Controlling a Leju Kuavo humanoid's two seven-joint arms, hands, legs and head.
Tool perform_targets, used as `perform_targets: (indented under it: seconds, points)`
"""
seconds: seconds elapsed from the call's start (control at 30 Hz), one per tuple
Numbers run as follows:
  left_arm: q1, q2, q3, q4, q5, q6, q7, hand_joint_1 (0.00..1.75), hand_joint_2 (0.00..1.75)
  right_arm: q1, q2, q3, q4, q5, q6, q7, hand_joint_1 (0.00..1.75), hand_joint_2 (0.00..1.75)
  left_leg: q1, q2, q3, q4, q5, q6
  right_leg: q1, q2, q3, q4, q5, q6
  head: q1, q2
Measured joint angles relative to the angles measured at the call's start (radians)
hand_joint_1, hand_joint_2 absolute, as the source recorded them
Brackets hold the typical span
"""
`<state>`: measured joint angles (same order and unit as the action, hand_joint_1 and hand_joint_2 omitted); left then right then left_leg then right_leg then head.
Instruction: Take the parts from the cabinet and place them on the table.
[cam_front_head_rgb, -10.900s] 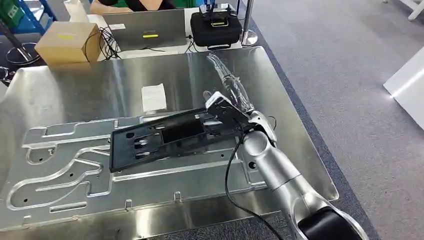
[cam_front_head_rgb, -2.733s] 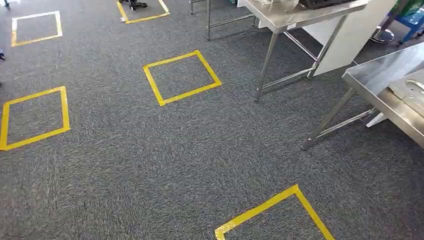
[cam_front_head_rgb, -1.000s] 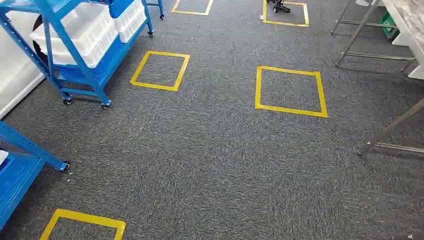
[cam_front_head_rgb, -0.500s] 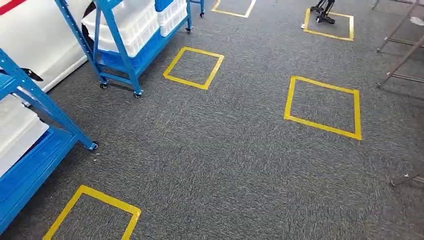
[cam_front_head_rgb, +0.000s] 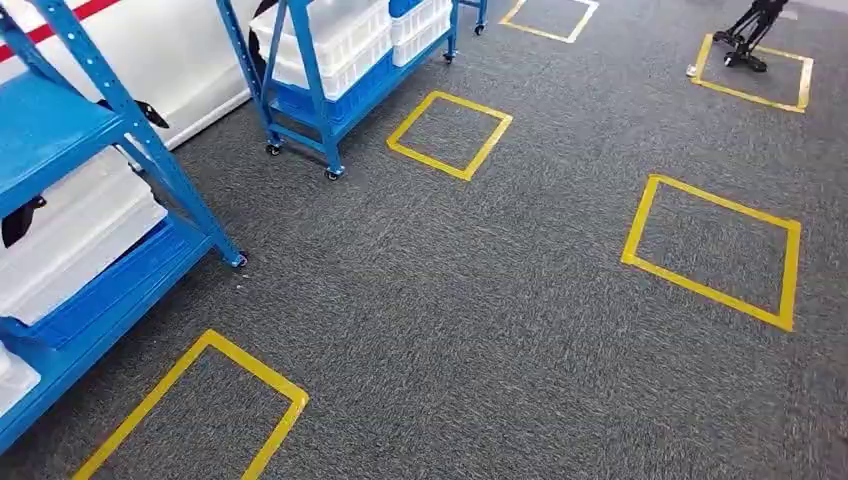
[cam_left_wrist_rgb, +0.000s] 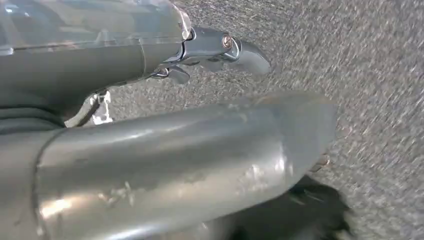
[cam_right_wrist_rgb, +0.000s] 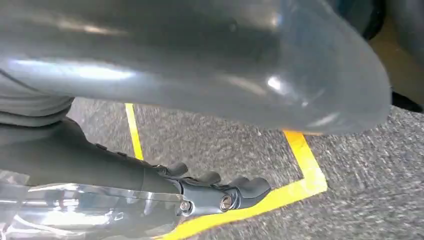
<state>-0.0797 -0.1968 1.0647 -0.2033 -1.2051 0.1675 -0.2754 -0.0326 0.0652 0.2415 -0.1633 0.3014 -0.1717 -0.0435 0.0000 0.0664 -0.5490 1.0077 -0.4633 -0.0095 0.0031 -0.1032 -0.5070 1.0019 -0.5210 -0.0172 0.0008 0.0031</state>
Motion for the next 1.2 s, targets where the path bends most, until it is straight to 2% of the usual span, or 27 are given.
perform_targets:
  seconds: [0.1, 0.13, 0.17, 0.2, 0.27, 0.3, 0.33, 0.37, 0.4, 0.43, 0.47, 0.5, 0.6, 0.63, 0.67, 0.7, 0.77, 0.8, 0.83, 0.87, 0.93, 0.97, 1.0, 1.03, 1.13, 1.17, 1.2]
  points:
    - [0.006, 0.000, 0.000, 0.000, 0.000, 0.000, 0.000, 0.00, 0.00, -0.010, 0.000, 0.000, 0.000, 0.000, 0.000, 0.000, 0.00, 0.00, -0.005, -0.028, -0.012, 0.001, 0.002, 0.011, -0.001, -0.025, 0.006, -0.003, 0.001, 0.010, 0.003, 0.000]
    - [0.006, -0.001, 0.000, 0.000, 0.000, 0.000, 0.000, 0.00, 0.00, -0.013, 0.000, 0.001, -0.001, 0.001, -0.001, -0.001, 0.00, 0.00, 0.007, -0.039, -0.002, -0.013, 0.011, 0.023, -0.003, -0.026, 0.006, 0.000, -0.008, 0.017, 0.001, 0.000]
    - [0.007, -0.001, 0.000, 0.000, 0.001, 0.000, 0.000, 0.00, 0.00, -0.012, 0.000, 0.002, -0.001, 0.003, -0.002, -0.002, 0.00, 0.00, 0.006, -0.047, 0.000, -0.017, 0.014, 0.027, -0.009, 0.028, 0.001, 0.024, -0.026, 0.022, 0.005, 0.000]
    - [0.005, -0.001, 0.000, 0.000, 0.001, 0.000, 0.001, 0.00, 0.00, -0.010, 0.000, 0.002, -0.001, 0.003, -0.001, -0.002, 0.00, 0.00, 0.007, -0.054, -0.002, -0.017, 0.017, 0.035, -0.012, 0.069, -0.026, 0.083, -0.066, 0.023, 0.011, 0.000]
    - [0.001, -0.001, 0.000, 0.000, 0.001, 0.000, 0.002, 0.00, 0.00, -0.007, 0.000, 0.005, -0.001, 0.006, 0.000, -0.002, 0.00, 0.00, 0.005, -0.077, -0.006, -0.016, 0.019, 0.038, -0.016, 0.097, -0.108, 0.248, -0.140, 0.028, 0.012, 0.000]
    - [0.002, -0.001, 0.000, 0.000, 0.001, 0.000, 0.003, 0.00, 0.00, -0.007, 0.000, 0.006, -0.001, 0.009, 0.001, -0.001, 0.00, 0.00, 0.004, -0.090, -0.006, -0.015, 0.019, 0.038, -0.017, 0.099, -0.141, 0.307, -0.152, 0.030, 0.012, 0.000]
    - [0.003, -0.001, 0.000, 0.000, 0.001, 0.000, 0.003, 0.00, 0.00, -0.007, 0.000, 0.006, -0.001, 0.010, 0.002, -0.001, 0.00, 0.00, 0.004, -0.103, -0.005, -0.015, 0.019, 0.038, -0.017, 0.099, -0.152, 0.316, -0.138, 0.031, 0.012, 0.000]
    - [0.004, 0.000, 0.000, 0.000, 0.001, 0.000, 0.005, 0.00, 0.00, -0.007, 0.000, 0.007, -0.001, 0.011, 0.002, 0.000, 0.00, 0.00, 0.004, -0.116, -0.003, -0.014, 0.019, 0.037, -0.018, 0.100, -0.143, 0.284, -0.103, 0.030, 0.012, 0.000]
    - [0.004, 0.000, 0.000, 0.000, 0.002, 0.000, 0.006, 0.00, 0.00, -0.006, 0.000, 0.007, -0.001, 0.011, 0.002, 0.001, 0.00, 0.00, 0.004, -0.132, -0.002, -0.012, 0.018, 0.036, -0.020, 0.104, -0.111, 0.206, -0.048, 0.029, 0.012, 0.000]
    - [0.004, 0.000, 0.000, 0.000, 0.002, 0.000, 0.006, 0.00, 0.00, -0.006, 0.000, 0.007, -0.001, 0.012, 0.002, 0.001, 0.00, 0.00, 0.005, -0.147, -0.001, -0.009, 0.018, 0.033, -0.022, 0.119, -0.070, 0.112, 0.003, 0.027, 0.013, 0.000]
    - [0.004, -0.001, 0.000, 0.000, 0.002, 0.001, 0.006, 0.00, 0.00, -0.003, 0.000, 0.007, 0.000, 0.012, 0.002, 0.001, 0.00, 0.00, 0.006, -0.158, -0.004, -0.006, 0.017, 0.028, -0.027, 0.166, -0.038, 0.034, 0.030, 0.025, 0.013, 0.000]
    - [0.002, -0.001, 0.001, 0.000, 0.002, 0.001, 0.006, 0.00, 0.00, -0.002, 0.000, 0.007, 0.000, 0.012, 0.002, 0.002, 0.00, 0.00, 0.000, -0.168, -0.010, 0.003, 0.013, 0.020, -0.023, 0.186, -0.037, 0.020, 0.022, 0.026, 0.011, 0.000]
    - [0.006, 0.000, 0.001, 0.000, 0.002, 0.001, 0.006, 0.00, 0.00, -0.010, 0.000, 0.009, 0.000, 0.013, 0.003, 0.002, 0.00, 0.00, 0.005, -0.192, -0.020, -0.004, 0.020, -0.001, -0.016, 0.156, -0.038, 0.022, 0.026, 0.014, 0.011, 0.000]
    - [0.008, 0.000, 0.002, 0.000, 0.002, 0.000, 0.006, 0.00, 0.00, -0.011, 0.002, 0.010, 0.000, 0.013, 0.003, 0.002, 0.00, 0.00, 0.005, -0.204, -0.020, -0.001, 0.019, -0.007, -0.026, 0.141, -0.037, 0.011, 0.032, 0.004, 0.011, 0.000]
    - [0.007, 0.000, 0.002, 0.000, 0.002, 0.000, 0.006, 0.00, 0.00, -0.010, 0.002, 0.010, 0.000, 0.014, 0.003, 0.002, 0.00, 0.00, 0.004, -0.158, -0.026, 0.019, 0.003, -0.009, -0.024, 0.126, -0.034, 0.007, 0.035, -0.002, 0.010, 0.000]
    - [0.007, 0.000, 0.003, 0.000, 0.002, 0.000, 0.006, 0.00, 0.00, -0.008, 0.002, 0.010, 0.000, 0.014, 0.003, 0.002, 0.00, 0.00, 0.002, -0.116, -0.048, 0.065, -0.033, -0.011, -0.023, 0.116, -0.035, 0.007, 0.035, -0.010, 0.003, 0.000]
    - [0.004, 0.000, 0.002, 0.000, 0.002, 0.000, 0.006, 0.00, 0.00, -0.002, 0.002, 0.010, 0.000, 0.014, 0.003, 0.002, 0.00, 0.00, 0.005, -0.086, -0.122, 0.228, -0.120, -0.018, -0.017, 0.084, -0.036, 0.007, 0.032, -0.015, 0.002, 0.000]
    - [0.004, 0.000, 0.003, 0.000, 0.002, 0.000, 0.006, 0.00, 0.00, -0.001, 0.002, 0.010, 0.000, 0.014, 0.003, 0.002, 0.00, 0.00, 0.007, -0.081, -0.152, 0.294, -0.145, -0.020, -0.015, 0.069, -0.037, 0.008, 0.032, -0.016, 0.002, 0.000]
    - [0.005, 0.000, 0.003, 0.000, 0.001, 0.000, 0.006, 0.00, 0.00, -0.001, 0.002, 0.010, 0.000, 0.014, 0.003, 0.002, 0.00, 0.00, 0.009, -0.078, -0.161, 0.320, -0.144, -0.022, -0.015, 0.054, -0.037, 0.008, 0.031, -0.016, 0.002, 0.000]
    - [0.007, 0.000, 0.003, 0.000, 0.001, 0.000, 0.006, 0.00, 0.00, -0.001, 0.002, 0.010, 0.000, 0.014, 0.003, 0.002, 0.00, 0.00, 0.010, -0.075, -0.144, 0.293, -0.121, -0.023, -0.014, 0.042, -0.036, 0.008, 0.030, -0.016, 0.002, 0.000]
    - [0.008, 0.000, 0.003, 0.000, 0.001, 0.000, 0.006, 0.00, 0.00, -0.004, 0.002, 0.010, 0.000, 0.018, 0.007, 0.002, 0.00, 0.00, 0.010, -0.054, -0.056, 0.134, -0.040, -0.022, -0.015, 0.020, -0.032, 0.010, 0.026, -0.011, 0.002, 0.000]
    - [0.006, 0.000, 0.003, 0.000, 0.001, 0.000, 0.006, 0.00, 0.00, -0.003, 0.002, 0.011, 0.000, 0.018, 0.008, 0.002, 0.00, 0.00, 0.010, -0.013, -0.005, 0.043, -0.007, -0.016, -0.014, 0.010, -0.028, 0.012, 0.023, -0.007, 0.002, 0.000]
    - [0.002, 0.000, 0.003, 0.000, 0.001, 0.000, 0.006, 0.00, 0.00, -0.002, 0.002, 0.011, 0.000, 0.019, 0.008, 0.002, 0.00, 0.00, -0.001, 0.027, 0.010, 0.001, -0.016, -0.009, -0.005, -0.001, -0.027, 0.018, 0.017, 0.001, 0.002, 0.000]
    - [0.001, 0.000, 0.003, 0.000, 0.001, 0.000, 0.004, 0.00, 0.00, -0.002, 0.002, 0.012, 0.000, 0.021, 0.008, 0.002, 0.00, 0.00, -0.002, 0.007, 0.006, 0.003, -0.010, 0.000, -0.006, -0.010, -0.026, 0.016, 0.016, 0.005, 0.005, 0.000]
    - [0.004, 0.002, 0.003, 0.000, 0.000, 0.001, 0.003, 0.00, 0.00, -0.012, 0.003, 0.015, -0.001, 0.026, 0.008, 0.000, 0.00, 0.00, -0.001, -0.026, 0.004, -0.004, -0.006, 0.018, -0.006, -0.039, -0.013, 0.012, 0.014, 0.020, 0.005, 0.000]
    - [0.006, 0.001, 0.003, 0.000, 0.000, 0.002, 0.002, 0.00, 0.00, -0.012, 0.003, 0.015, -0.001, 0.027, 0.008, 0.000, 0.00, 0.00, 0.006, -0.037, 0.017, -0.012, 0.002, 0.024, -0.013, -0.010, -0.012, 0.022, 0.002, 0.028, 0.005, 0.000]
    - [0.005, 0.001, 0.004, 0.000, 0.000, 0.002, 0.002, 0.00, 0.00, -0.010, 0.003, 0.015, -0.001, 0.028, 0.007, 0.000, 0.00, 0.00, 0.007, -0.047, 0.014, -0.013, 0.006, 0.030, -0.016, 0.050, -0.029, 0.057, -0.026, 0.032, 0.009, 0.000]
